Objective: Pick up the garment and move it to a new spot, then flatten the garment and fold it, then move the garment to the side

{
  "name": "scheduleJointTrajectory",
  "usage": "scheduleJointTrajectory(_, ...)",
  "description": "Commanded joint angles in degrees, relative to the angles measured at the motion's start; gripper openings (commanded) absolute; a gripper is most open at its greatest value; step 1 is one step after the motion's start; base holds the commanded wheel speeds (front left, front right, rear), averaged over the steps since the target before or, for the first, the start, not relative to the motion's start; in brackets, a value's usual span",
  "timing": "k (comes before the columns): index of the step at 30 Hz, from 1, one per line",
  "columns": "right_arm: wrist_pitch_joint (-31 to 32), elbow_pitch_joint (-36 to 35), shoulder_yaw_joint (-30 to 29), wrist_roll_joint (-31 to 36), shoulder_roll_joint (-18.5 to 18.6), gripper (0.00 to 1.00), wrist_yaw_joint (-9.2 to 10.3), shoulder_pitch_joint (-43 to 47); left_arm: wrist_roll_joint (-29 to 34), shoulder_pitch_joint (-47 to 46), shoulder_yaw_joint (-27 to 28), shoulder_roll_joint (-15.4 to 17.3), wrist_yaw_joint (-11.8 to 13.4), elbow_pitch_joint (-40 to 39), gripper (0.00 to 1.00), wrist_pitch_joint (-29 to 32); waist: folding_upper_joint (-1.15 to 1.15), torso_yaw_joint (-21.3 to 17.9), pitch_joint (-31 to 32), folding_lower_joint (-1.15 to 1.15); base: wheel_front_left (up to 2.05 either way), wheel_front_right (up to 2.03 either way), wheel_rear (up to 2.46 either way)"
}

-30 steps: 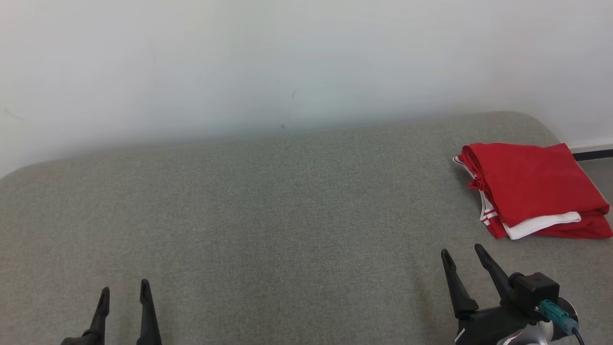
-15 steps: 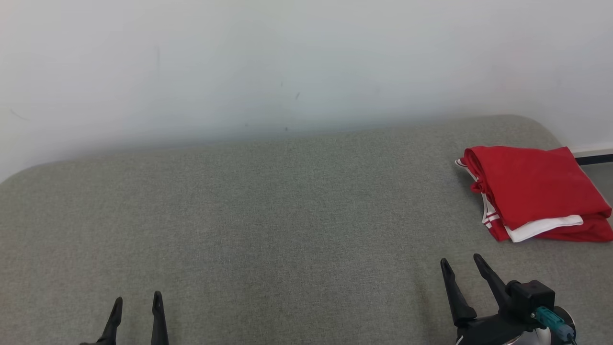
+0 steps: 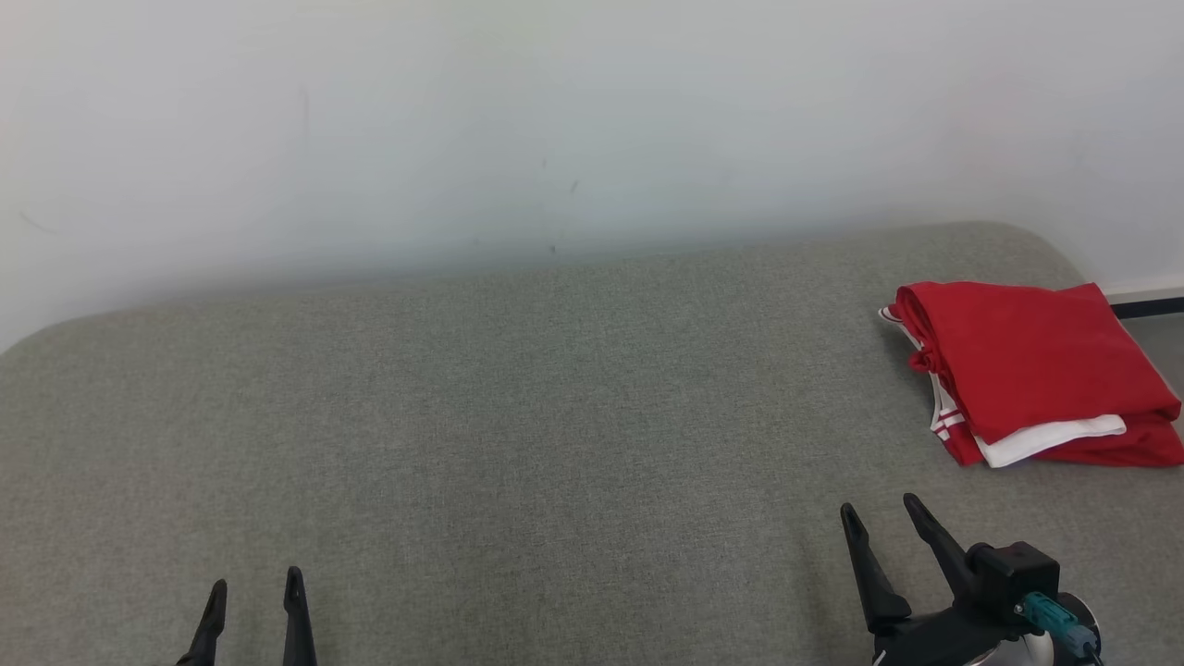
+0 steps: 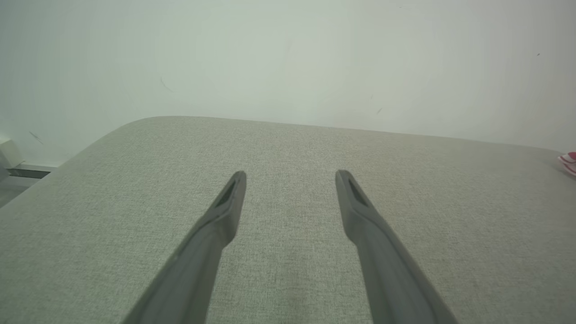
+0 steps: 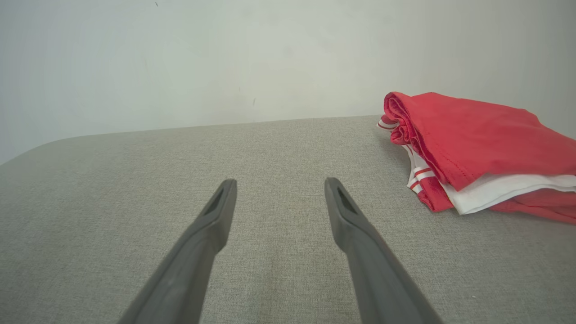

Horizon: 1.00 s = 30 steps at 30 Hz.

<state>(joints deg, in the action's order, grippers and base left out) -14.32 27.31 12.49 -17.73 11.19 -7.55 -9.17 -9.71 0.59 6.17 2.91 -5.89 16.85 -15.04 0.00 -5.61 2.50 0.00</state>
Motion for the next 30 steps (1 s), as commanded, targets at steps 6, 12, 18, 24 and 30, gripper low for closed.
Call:
scheduleJointTrajectory(6, -0.38, 0.42, 0.26, -0.32, 0.06, 1.00, 0.17, -0.25, -0.49, -0.06, 0.26, -0.06, 0.24, -0.03, 1.00, -0.14, 0.00, -0.14, 0.07, 0.00, 0.00, 0.00, 0.00)
scheduleJointTrajectory(12, -0.42, 0.61, 0.44, -0.72, -0.04, 1.00, 0.17, -0.40, -0.62, -0.36, 0.33, -0.06, 0.17, 0.14, 1.00, -0.14, 0.00, -0.28, -0.05, 0.00, 0.00, 0.00, 0.00)
scheduleJointTrajectory(18, -0.11, 1.78, 0.43, -0.74, -0.53, 0.00, 0.00, 1.11, -0.80, 0.51, 0.30, -0.21, 0.16, 1.80, 0.00, 0.39, 0.00, -0.26, -0.08, 0.00, 0.00, 0.00, 0.00)
scheduleJointTrajectory(24, 1.40, 1.35, -0.92, -5.71, -1.18, 0.00, 0.00, 1.80, -6.19, -0.16, 0.81, -0.31, 0.04, 2.69, 0.00, 2.44, 0.00, -0.03, -0.17, 0.00, 0.00, 0.00, 0.00)
scheduleJointTrajectory(30, 3.03, 0.02, -2.46, -11.56, -1.78, 0.00, 0.01, 1.90, -12.81, -0.56, 0.50, -0.27, -0.10, 1.94, 0.00, 3.85, 0.00, 0.25, -0.30, 0.00, 0.00, 0.00, 0.00)
